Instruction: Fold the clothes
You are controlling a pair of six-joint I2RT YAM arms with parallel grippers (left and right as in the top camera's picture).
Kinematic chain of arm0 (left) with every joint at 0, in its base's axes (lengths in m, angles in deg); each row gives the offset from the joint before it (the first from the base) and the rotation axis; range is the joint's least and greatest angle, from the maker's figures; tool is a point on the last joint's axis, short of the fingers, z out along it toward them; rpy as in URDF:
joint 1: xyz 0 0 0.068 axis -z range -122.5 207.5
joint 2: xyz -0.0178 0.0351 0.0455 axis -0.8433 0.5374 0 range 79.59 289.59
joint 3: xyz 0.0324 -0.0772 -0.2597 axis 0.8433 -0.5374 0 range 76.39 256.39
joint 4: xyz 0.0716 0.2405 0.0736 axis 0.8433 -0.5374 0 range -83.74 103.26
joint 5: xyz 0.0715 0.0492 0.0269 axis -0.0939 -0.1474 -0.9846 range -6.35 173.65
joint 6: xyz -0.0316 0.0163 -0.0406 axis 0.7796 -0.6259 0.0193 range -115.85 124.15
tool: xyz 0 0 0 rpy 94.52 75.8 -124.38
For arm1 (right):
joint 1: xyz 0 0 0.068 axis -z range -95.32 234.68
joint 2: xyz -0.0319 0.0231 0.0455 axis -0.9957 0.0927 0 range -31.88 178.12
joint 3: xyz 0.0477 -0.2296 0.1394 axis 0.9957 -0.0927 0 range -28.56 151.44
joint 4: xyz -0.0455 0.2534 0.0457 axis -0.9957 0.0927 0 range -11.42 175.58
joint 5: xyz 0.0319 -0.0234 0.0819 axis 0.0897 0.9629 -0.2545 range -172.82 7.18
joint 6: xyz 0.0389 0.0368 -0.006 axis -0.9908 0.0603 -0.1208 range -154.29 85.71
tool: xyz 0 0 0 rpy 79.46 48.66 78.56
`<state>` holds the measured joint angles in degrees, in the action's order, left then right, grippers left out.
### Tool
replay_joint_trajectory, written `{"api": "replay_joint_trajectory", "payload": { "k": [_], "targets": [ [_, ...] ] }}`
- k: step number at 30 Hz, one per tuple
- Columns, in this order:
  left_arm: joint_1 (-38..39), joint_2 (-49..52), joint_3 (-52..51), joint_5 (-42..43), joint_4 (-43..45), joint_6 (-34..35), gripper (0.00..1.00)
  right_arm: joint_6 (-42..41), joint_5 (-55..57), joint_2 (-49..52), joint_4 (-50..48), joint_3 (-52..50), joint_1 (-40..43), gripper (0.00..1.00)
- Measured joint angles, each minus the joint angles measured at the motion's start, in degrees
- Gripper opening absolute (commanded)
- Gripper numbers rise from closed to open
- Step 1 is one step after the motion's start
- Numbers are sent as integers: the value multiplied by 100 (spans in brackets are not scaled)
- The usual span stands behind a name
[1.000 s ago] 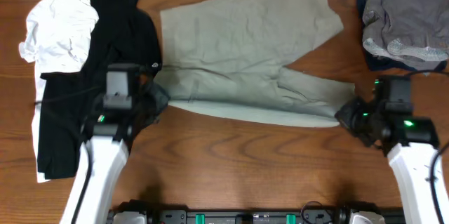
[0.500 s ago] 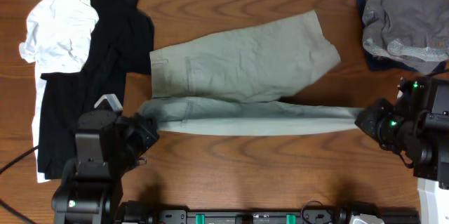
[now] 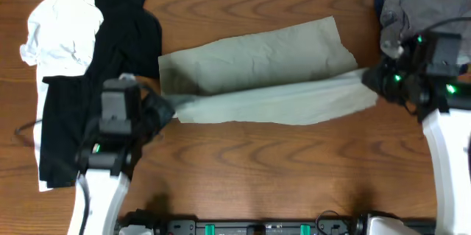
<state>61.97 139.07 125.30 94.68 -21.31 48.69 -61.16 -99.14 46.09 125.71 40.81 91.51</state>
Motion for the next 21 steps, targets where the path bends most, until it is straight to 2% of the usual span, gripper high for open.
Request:
{"api": "replay_joint_trajectory", "payload": {
  "k": [14, 21],
  "targets": [
    [35, 3213, -11, -916, 4131, -2, 6, 492, 15, 2221, -3230, 2, -433, 1],
    [-2, 4116, -39, -1147, 5720, -9, 6, 505, 328, 2966, -4304, 2, -684, 2]
  ]
}}
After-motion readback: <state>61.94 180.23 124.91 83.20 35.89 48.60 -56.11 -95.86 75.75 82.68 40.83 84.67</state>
